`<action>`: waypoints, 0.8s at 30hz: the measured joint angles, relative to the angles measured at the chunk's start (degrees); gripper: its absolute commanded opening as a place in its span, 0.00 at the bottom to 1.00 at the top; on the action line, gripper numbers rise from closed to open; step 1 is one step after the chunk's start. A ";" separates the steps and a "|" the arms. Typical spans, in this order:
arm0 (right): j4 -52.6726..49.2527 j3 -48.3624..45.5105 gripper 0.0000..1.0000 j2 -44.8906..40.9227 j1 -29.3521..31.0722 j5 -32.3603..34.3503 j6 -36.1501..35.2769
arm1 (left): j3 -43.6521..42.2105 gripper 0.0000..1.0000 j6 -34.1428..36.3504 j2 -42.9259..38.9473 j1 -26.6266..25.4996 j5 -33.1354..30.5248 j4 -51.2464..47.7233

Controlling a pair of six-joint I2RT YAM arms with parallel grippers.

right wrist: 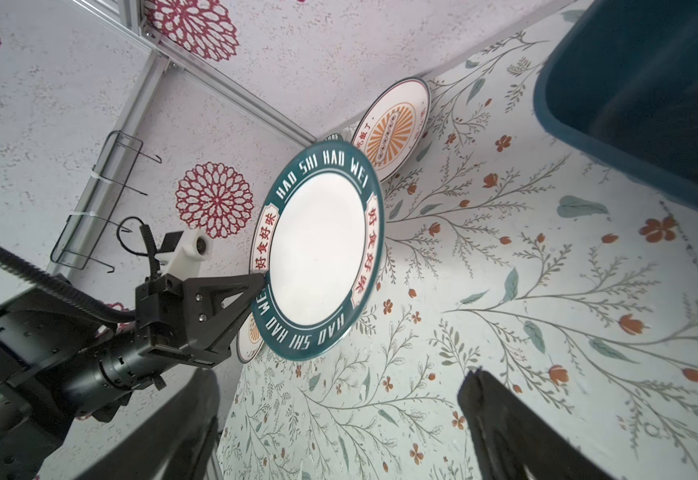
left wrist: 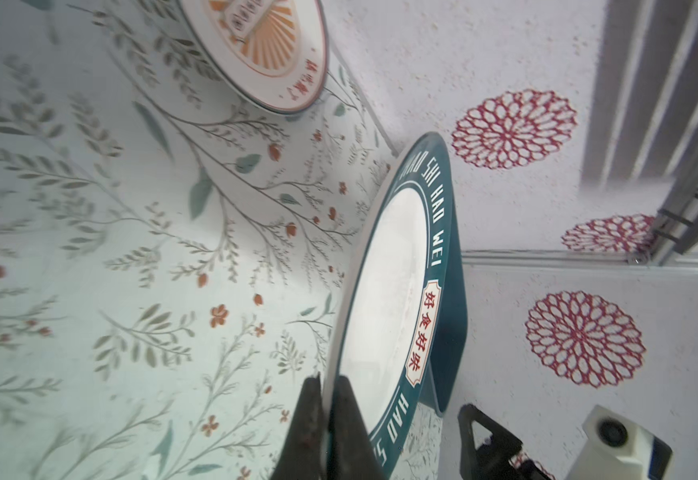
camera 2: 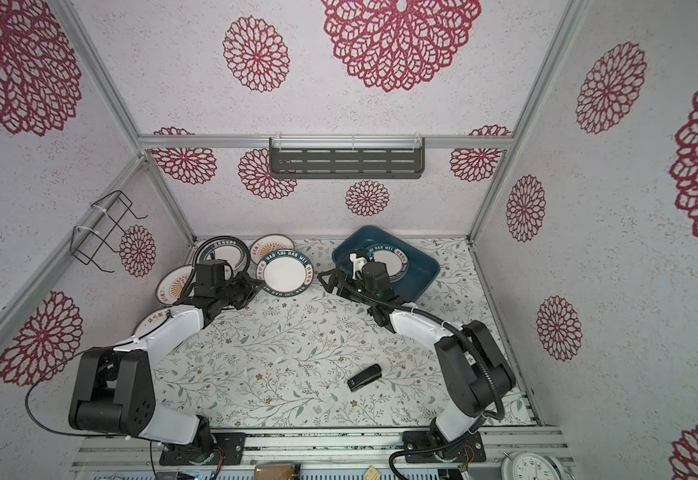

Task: Place the plates into the plastic bin on the countertop

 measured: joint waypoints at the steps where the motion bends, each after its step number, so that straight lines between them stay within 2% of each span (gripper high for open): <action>1: 0.09 0.35 0.92 0.31 0.00 -0.20 0.00 | 1.27 0.00 -0.22 0.50 -0.96 0.42 0.09; 3: 0.07 0.66 0.89 0.50 -0.04 -0.20 0.04 | 3.30 0.00 -0.72 1.66 -2.67 1.36 0.35; 10: 0.02 0.81 0.66 0.50 -1.20 -0.11 0.22 | 6.99 0.00 -1.75 5.38 -6.54 3.56 1.20; 12: 0.07 0.81 0.63 0.50 -1.44 0.13 0.63 | 7.39 0.00 -2.03 6.01 -6.97 4.00 1.38; 15: 0.50 0.37 0.52 0.50 -1.88 0.55 1.77 | 7.45 0.00 -2.29 6.19 -7.23 4.39 1.81; 19: 1.22 -0.15 0.45 0.50 -2.60 1.31 3.58 | 7.45 0.00 -2.27 6.19 -7.37 4.81 2.05; 23: 2.64 -0.85 0.30 0.50 -3.10 1.79 6.08 | 7.45 0.00 -2.05 6.19 -7.52 5.20 2.14; 24: 2.86 -0.92 0.29 0.50 -3.19 1.86 6.75 | 7.45 0.00 -1.92 6.19 -7.56 5.40 2.32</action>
